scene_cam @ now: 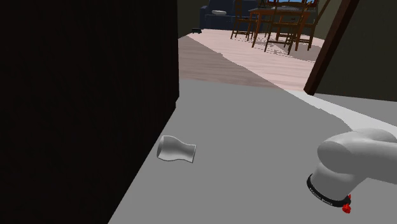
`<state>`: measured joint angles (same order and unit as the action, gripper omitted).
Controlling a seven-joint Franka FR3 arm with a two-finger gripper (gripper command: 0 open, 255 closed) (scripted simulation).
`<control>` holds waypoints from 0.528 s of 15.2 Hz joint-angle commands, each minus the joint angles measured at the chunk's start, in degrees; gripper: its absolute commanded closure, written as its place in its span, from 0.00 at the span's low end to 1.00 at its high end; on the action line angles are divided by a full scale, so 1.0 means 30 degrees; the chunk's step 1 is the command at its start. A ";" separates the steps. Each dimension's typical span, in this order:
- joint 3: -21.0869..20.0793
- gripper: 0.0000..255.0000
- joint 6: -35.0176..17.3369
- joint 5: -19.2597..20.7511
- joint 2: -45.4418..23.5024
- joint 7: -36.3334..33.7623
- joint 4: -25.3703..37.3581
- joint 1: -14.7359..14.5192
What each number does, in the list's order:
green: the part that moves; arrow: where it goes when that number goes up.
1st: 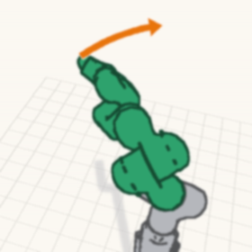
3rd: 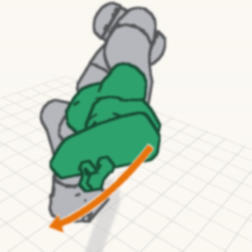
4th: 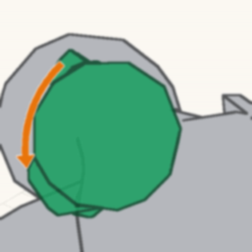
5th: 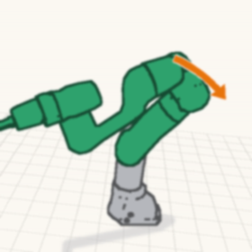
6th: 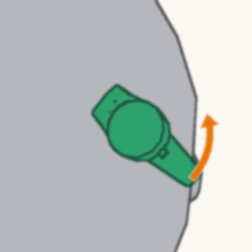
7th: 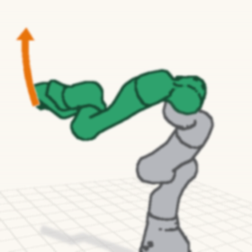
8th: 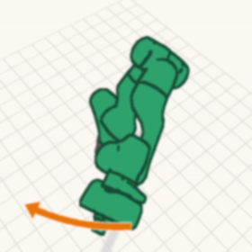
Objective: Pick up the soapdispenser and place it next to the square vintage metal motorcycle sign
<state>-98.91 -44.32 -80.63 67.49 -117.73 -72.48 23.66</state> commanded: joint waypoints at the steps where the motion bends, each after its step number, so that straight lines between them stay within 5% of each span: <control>1: 0.0000 0.00 0.0000 0.0000 0.0000 0.0000 0.0000 0.0000; 8: 0.2443 0.00 -0.4000 -0.2279 0.2443 -0.1393 0.1523 -0.0438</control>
<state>-92.35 -42.27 -85.19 72.81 -120.35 -70.07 21.78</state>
